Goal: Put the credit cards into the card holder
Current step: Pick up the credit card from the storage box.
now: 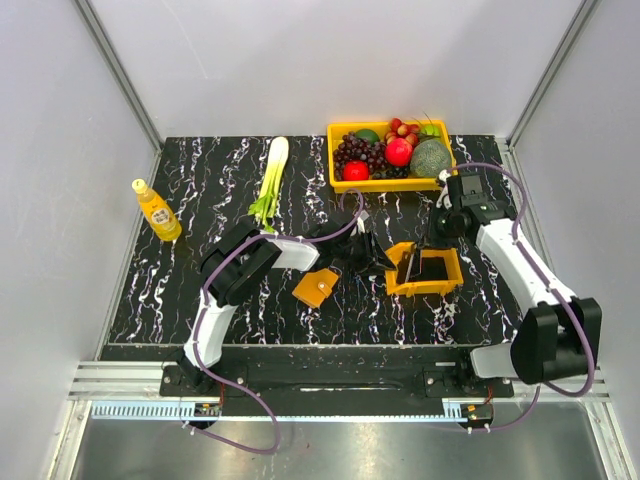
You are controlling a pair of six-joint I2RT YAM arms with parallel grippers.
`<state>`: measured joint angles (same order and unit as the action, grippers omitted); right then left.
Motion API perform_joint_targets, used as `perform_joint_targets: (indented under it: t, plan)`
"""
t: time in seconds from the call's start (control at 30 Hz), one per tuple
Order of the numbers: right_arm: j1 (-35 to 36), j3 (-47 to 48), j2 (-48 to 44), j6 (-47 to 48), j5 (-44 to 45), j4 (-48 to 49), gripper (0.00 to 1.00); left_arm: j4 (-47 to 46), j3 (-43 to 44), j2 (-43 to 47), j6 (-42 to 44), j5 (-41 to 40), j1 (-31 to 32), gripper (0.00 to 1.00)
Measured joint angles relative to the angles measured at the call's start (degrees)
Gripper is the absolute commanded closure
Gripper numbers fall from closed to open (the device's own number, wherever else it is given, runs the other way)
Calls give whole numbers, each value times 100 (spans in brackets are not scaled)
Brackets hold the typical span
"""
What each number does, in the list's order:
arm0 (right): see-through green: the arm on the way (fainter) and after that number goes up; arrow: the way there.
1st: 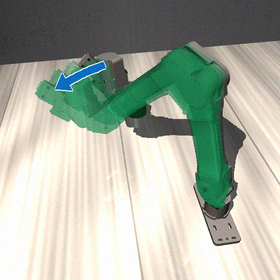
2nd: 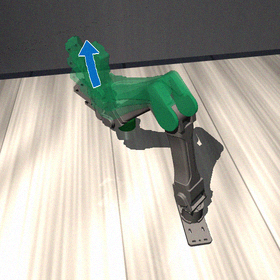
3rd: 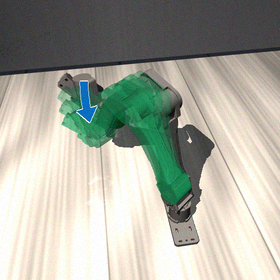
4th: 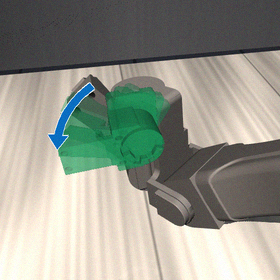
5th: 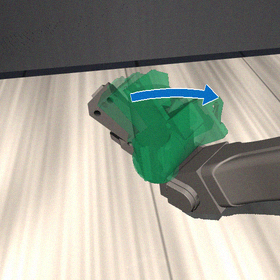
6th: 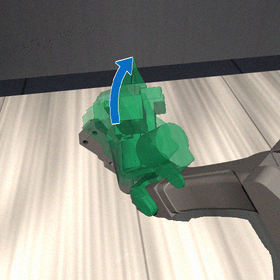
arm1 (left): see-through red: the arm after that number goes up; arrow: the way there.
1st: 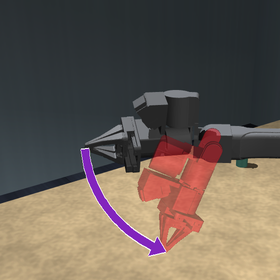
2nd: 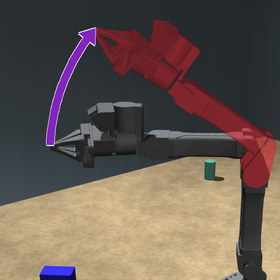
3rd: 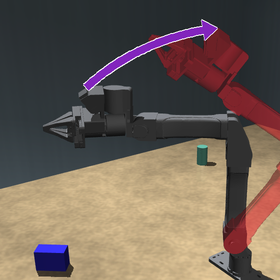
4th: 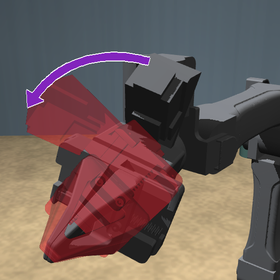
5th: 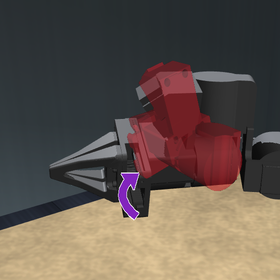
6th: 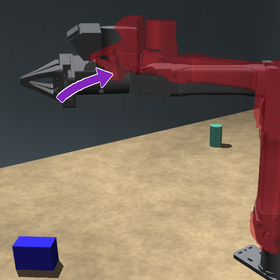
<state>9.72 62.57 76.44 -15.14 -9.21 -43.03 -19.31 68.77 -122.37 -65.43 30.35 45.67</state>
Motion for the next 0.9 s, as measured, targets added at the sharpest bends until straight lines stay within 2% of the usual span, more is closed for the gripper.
perform_joint_targets:
  t: [0.2, 0.33, 0.5, 0.7, 0.8, 0.9]
  plan:
    - [297, -11, 503, 179, -389, -44, 100, 35, 0, 15, 37, -4, 0, 67]
    - [734, 22, 649, 210, -181, -15, 100, 74, 0, 26, 87, 24, 11, 67]
    - [833, 46, 411, 177, 339, -151, 100, 122, -2, 52, 129, 13, 22, 67]
    - [828, 271, -96, 151, 555, -208, 100, 350, -328, 516, 332, -195, -37, 54]
    - [828, 289, -160, 107, 422, -133, 100, 396, -581, 916, 483, -310, -140, 43]
    - [828, 232, -186, -31, 125, 76, 100, 450, -866, 1436, 660, -446, -245, 39]
